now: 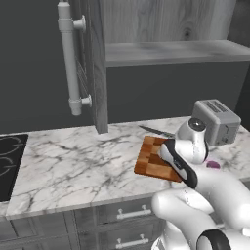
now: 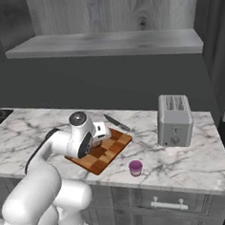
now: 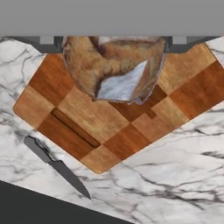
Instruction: Pick the bread, place it on the cutting board, pick the jam, place it on the counter, and close the cabinet.
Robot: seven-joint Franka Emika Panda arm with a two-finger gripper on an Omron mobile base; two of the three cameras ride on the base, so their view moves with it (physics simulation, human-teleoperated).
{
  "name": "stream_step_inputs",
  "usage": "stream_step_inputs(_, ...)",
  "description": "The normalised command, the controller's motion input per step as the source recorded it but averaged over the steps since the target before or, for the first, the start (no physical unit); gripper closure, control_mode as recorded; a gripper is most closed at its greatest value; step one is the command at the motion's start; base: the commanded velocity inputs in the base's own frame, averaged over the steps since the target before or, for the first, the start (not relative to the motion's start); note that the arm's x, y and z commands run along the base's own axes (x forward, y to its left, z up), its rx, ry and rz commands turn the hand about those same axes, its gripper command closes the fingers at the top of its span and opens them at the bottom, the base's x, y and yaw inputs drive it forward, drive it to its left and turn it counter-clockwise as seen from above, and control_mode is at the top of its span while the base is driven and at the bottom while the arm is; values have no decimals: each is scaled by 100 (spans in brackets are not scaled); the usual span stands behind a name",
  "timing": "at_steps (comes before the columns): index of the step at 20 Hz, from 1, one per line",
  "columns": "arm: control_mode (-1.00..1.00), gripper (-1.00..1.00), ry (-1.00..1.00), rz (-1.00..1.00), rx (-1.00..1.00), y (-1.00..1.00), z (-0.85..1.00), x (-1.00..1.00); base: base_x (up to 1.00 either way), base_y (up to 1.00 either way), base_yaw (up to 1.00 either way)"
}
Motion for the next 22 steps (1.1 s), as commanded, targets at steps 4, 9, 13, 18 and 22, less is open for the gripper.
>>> stream_step_inputs(4, -100, 100, 0, 0, 0, 0, -34, 20, 0, 0, 0)
stream_step_inputs(9, -100, 100, 0, 0, 0, 0, -36, 19, 0, 0, 0)
stream_step_inputs(13, -100, 100, 0, 0, 0, 1, -37, 13, 0, 0, 0)
stream_step_inputs(18, -100, 100, 0, 0, 0, 2, -34, 9, 0, 0, 0)
stream_step_inputs(22, -100, 100, 0, 0, 0, 6, -30, 9, 0, 0, 0)
